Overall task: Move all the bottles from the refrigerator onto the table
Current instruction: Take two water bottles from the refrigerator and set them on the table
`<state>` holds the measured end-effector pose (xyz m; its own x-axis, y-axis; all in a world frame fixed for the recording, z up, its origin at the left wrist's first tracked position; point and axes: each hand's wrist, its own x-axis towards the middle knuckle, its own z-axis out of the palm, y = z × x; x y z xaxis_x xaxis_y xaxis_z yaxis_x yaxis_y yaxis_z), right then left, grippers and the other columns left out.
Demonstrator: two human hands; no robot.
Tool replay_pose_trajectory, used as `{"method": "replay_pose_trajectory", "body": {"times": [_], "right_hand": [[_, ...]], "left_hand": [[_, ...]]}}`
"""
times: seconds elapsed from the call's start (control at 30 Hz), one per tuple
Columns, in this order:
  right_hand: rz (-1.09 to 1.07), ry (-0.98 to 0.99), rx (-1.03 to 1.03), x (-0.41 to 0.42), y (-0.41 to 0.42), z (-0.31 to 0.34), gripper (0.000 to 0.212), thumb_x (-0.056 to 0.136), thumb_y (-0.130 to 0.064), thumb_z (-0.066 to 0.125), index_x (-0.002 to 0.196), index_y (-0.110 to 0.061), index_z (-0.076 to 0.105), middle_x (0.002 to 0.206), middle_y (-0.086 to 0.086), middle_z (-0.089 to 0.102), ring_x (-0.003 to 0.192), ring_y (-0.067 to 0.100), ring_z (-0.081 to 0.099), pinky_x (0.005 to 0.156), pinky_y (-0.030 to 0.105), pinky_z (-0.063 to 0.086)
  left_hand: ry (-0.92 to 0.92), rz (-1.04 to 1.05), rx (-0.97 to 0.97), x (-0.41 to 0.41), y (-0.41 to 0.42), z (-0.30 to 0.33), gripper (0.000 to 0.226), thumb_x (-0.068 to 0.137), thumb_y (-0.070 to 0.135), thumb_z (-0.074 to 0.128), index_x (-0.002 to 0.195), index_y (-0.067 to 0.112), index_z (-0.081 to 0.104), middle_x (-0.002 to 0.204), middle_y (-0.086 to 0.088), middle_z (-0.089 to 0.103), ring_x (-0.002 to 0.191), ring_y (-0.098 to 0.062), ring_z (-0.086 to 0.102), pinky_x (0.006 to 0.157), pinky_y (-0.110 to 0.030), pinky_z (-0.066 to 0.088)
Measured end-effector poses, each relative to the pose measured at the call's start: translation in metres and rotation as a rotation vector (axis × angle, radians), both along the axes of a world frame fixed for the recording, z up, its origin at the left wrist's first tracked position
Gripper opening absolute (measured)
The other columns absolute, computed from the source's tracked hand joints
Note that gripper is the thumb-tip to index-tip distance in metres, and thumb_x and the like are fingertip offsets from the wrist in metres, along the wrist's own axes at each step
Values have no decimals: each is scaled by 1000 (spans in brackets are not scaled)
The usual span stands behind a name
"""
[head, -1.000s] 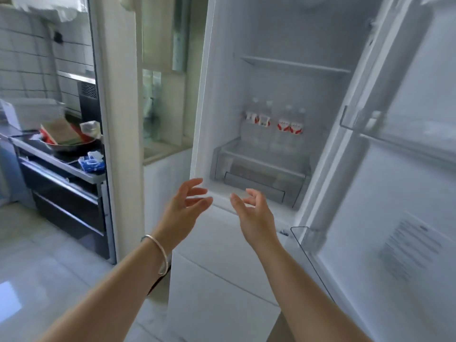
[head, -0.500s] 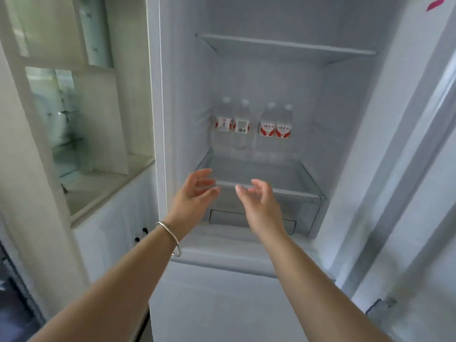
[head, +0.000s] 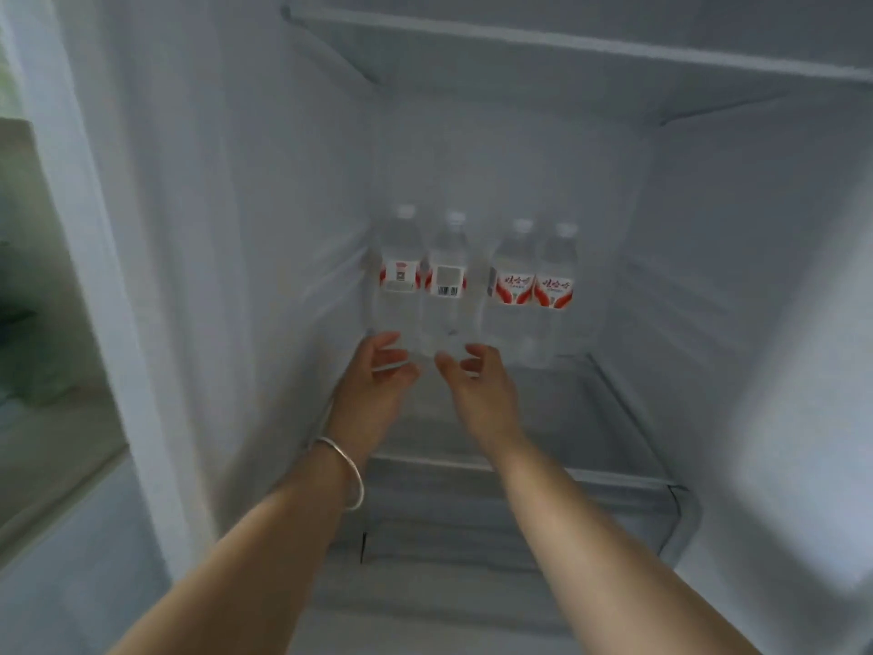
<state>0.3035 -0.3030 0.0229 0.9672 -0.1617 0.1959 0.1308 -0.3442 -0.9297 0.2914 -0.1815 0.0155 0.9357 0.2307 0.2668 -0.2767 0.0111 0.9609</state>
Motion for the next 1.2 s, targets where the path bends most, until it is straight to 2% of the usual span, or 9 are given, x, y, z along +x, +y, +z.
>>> {"method": "replay_pose_trajectory", "body": {"times": [0.13,0.4,0.57,0.73,0.87,0.97,1.1,1.13,1.2], "right_hand": [[50,6,79,56,-1,3,62,84,-45,61,136,-19,37,132,4,50,108,16,52,86,26,38],[48,-2,190,137,8,-10,93,76,-42,71,148,-20,17,154,4,24,140,22,28,114,42,29],[23,-73,189,164,16,-12,96,66,-45,77,144,-21,27,146,3,38,135,22,38,109,44,36],[11,-119,214,182,17,-9,102,54,-54,78,140,-20,34,138,0,49,126,19,48,105,43,42],[70,-138,251,193,11,-9,80,64,-38,83,130,-23,40,118,-8,56,108,11,56,90,25,46],[101,-155,231,198,8,-10,59,65,-37,82,112,-32,46,99,-16,58,90,2,59,71,9,42],[64,-194,258,199,11,-10,49,66,-33,82,102,-29,49,89,-16,59,78,-5,57,58,4,43],[42,-205,267,198,12,-10,48,65,-31,83,100,-28,50,89,-13,60,78,-1,59,59,5,43],[23,-217,294,194,13,-10,46,65,-27,83,99,-26,52,89,-10,62,79,0,61,59,5,45]], "left_hand": [[33,75,-26,52,-3,4,37,85,15,65,119,21,53,108,0,59,85,-10,56,69,-24,43],[-4,242,21,131,-9,3,62,86,24,65,141,16,37,143,-4,35,131,-17,37,109,-33,33],[-76,301,53,161,-12,5,59,84,26,67,136,18,41,123,7,35,117,-7,37,97,-20,27],[-75,285,-3,190,-5,3,54,66,47,74,113,28,53,119,-4,61,113,-19,57,100,-38,44],[-67,209,-60,206,-3,5,57,65,42,77,113,15,58,109,-5,69,100,-17,66,93,-39,52],[-73,193,-43,213,2,4,40,75,24,77,110,13,61,103,-1,72,91,-9,68,76,-21,54],[-35,139,-10,217,4,4,15,75,16,76,84,25,68,74,17,73,72,5,68,67,-13,52],[-23,137,-8,216,4,4,15,72,22,79,83,24,69,75,14,74,75,2,69,71,-19,54],[-11,168,7,211,4,5,49,56,47,83,93,17,70,87,5,75,83,-7,71,80,-32,57]]}}
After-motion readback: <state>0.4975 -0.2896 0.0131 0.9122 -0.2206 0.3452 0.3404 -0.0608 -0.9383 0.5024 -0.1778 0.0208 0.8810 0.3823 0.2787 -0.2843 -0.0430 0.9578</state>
